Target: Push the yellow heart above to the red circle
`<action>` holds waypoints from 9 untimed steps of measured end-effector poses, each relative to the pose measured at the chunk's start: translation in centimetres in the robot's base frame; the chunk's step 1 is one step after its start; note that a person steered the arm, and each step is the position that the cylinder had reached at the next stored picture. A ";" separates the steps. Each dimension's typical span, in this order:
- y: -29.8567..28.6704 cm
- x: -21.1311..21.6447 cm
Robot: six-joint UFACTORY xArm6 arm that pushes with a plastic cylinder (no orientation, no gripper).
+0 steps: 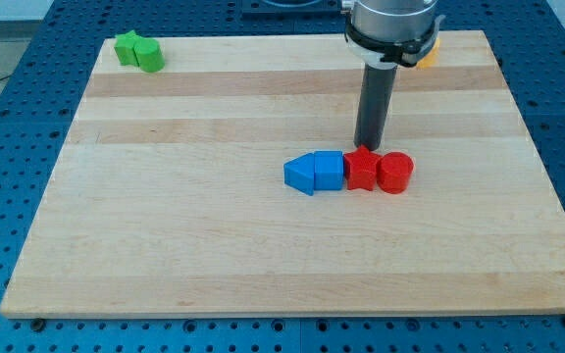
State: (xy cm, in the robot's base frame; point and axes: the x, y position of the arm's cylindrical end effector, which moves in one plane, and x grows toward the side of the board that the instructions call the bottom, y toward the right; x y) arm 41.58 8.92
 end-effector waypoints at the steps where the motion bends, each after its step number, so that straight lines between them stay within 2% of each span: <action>1: 0.0 0.4; 4: 0.0 2.0; 5: 1.4 0.5; 6: 5.4 -2.9; 7: 12.2 -3.0; 8: 17.7 -6.8; 9: 19.1 -11.5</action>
State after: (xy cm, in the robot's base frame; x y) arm 30.06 28.07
